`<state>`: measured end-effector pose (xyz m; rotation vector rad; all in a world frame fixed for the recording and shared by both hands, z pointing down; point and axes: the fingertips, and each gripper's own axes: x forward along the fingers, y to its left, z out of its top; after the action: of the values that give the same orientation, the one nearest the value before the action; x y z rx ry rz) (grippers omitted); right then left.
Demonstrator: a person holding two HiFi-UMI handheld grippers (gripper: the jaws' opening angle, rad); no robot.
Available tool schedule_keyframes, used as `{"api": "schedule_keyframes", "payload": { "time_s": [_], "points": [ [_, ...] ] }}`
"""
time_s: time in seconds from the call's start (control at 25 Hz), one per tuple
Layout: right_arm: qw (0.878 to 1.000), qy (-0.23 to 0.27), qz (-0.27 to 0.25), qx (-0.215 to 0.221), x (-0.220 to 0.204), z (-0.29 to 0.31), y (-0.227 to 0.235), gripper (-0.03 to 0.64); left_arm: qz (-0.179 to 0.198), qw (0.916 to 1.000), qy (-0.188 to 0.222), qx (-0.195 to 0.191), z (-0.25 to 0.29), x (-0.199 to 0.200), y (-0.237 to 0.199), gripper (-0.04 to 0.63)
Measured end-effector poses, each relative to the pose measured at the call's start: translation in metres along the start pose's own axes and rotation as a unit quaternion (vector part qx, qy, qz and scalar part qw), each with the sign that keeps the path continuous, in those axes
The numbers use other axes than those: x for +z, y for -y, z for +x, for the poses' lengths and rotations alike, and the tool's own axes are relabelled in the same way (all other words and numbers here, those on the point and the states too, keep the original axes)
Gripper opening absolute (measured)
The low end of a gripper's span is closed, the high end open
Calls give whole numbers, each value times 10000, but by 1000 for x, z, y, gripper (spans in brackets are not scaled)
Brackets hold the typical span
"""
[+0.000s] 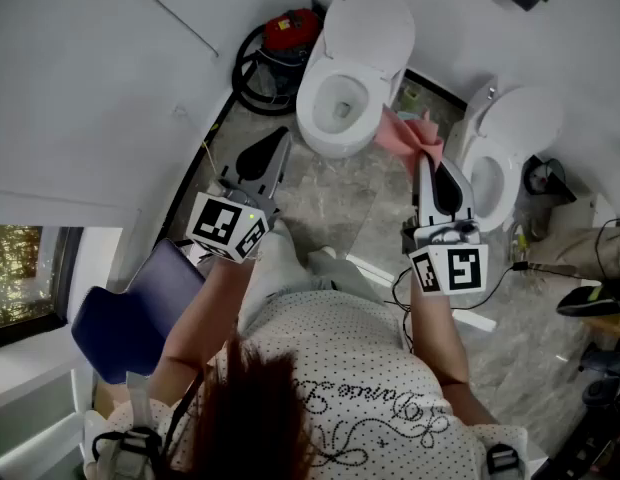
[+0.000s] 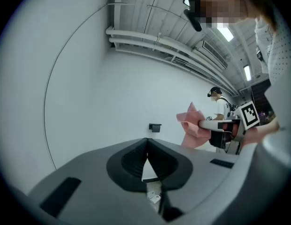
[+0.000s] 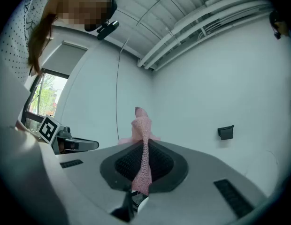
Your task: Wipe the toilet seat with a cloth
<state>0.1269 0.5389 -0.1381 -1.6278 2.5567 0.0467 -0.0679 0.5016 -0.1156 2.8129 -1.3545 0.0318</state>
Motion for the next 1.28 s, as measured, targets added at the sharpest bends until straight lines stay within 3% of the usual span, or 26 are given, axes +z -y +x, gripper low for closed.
{"api": "schedule_keyframes", "payload": {
  "time_s": [0.88, 1.28],
  "points": [
    [9995, 169, 263, -72, 2, -1, 9, 25, -27, 10000, -5, -73, 5, 1, -2, -2],
    [9995, -44, 256, -178, -21, 63, 19, 26, -249, 9995, -127, -118, 48, -23, -61, -2]
  ]
}}
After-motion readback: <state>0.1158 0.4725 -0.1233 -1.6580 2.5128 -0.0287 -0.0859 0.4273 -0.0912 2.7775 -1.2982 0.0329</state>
